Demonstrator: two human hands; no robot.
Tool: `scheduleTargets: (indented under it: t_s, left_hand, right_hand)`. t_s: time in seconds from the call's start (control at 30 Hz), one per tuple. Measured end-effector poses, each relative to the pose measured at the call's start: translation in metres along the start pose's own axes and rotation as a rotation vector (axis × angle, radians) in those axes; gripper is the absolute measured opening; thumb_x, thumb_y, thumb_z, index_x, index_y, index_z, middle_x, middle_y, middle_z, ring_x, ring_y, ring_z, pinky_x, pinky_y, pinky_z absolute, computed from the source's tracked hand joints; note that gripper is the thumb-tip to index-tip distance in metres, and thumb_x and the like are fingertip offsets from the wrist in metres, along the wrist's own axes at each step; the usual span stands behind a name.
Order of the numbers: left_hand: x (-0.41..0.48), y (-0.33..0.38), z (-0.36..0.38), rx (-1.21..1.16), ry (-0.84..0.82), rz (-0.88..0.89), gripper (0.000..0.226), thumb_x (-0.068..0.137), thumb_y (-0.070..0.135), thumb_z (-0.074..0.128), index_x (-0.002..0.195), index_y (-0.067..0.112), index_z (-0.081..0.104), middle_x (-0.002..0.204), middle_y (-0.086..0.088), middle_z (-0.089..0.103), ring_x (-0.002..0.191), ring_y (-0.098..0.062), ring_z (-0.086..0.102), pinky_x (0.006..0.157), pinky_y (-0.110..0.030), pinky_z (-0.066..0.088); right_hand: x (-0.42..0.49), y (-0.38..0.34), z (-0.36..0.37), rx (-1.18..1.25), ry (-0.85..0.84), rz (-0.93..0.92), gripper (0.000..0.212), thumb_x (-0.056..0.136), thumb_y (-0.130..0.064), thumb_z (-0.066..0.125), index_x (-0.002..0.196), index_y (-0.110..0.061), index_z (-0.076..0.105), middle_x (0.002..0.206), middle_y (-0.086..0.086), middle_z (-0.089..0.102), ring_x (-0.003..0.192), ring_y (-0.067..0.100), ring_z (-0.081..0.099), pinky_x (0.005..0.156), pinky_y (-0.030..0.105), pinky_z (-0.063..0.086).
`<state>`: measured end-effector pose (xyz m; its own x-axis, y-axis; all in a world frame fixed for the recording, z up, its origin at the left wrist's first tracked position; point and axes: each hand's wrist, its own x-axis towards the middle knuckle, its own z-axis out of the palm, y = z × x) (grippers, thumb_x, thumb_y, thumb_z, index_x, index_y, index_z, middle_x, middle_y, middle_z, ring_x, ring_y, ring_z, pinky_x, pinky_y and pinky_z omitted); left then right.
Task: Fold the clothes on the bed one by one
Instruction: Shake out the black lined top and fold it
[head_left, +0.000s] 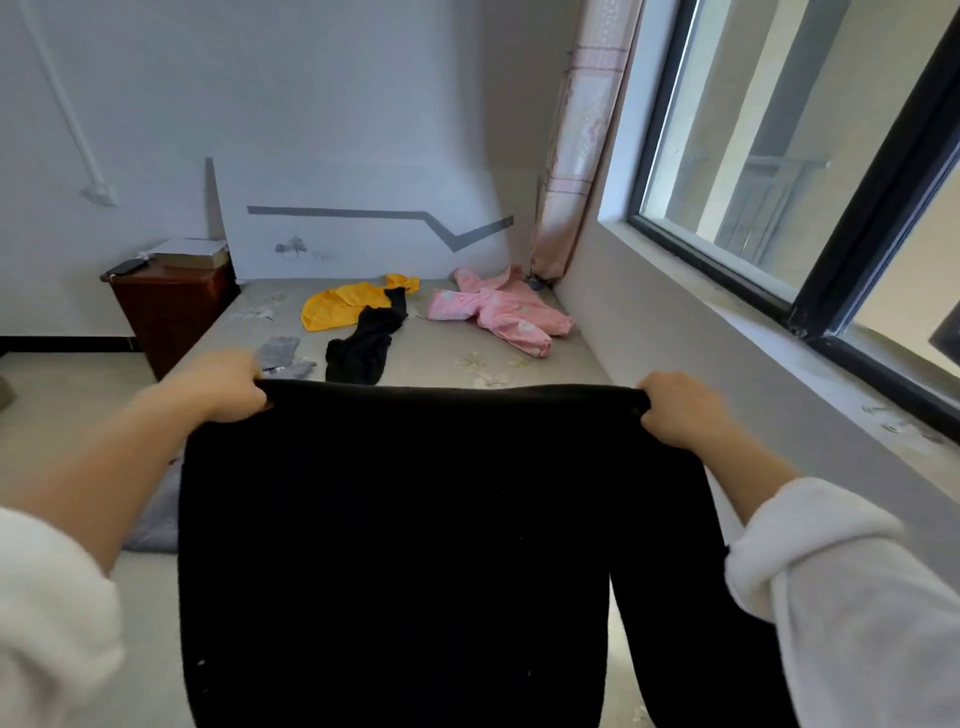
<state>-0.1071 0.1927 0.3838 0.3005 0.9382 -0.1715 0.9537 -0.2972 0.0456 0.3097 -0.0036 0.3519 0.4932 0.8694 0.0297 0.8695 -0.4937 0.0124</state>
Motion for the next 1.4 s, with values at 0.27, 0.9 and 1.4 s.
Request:
scheduleTargets:
  t_s: [0.27,0.9,1.4]
  left_hand:
    - [0.041,-0.001,-0.009,-0.382,0.159,-0.307,0.047,0.096,0.042,0.042,0.101,0.000,0.062,0.085,-0.020,0.068,0.075,-0.035,0.068,0.065,-0.039,0.056]
    - [-0.070,-0.036,0.292,-0.915,0.151,-0.212,0.051,0.092,-0.011,0.046,0.141,0.006,0.043,0.131,-0.026,0.051,0.098,-0.025,0.054,0.085,-0.034,0.037]
    - [-0.119,-0.020,0.472,-0.554,-0.312,-0.347,0.034,0.090,0.010,0.057,0.123,0.005,0.057,0.119,-0.015,0.058,0.105,-0.027,0.057,0.089,-0.035,0.045]
  right_hand:
    - [0.040,-0.017,-0.030,1.097,-0.127,0.530,0.043,0.101,-0.039,0.036,0.108,0.002,0.045,0.065,0.022,0.065,0.040,0.026,0.062,0.035,0.030,0.050]
    - [-0.091,0.009,0.202,0.449,-0.075,0.132,0.048,0.091,-0.013,0.057,0.138,-0.018,0.051,0.145,0.018,0.042,0.128,0.037,0.044,0.108,0.045,0.036]
    - [-0.193,-0.072,0.386,0.344,-0.478,0.190,0.043,0.095,-0.024,0.052,0.136,-0.013,0.046,0.140,0.005,0.045,0.130,0.021,0.037,0.104,0.034,0.037]
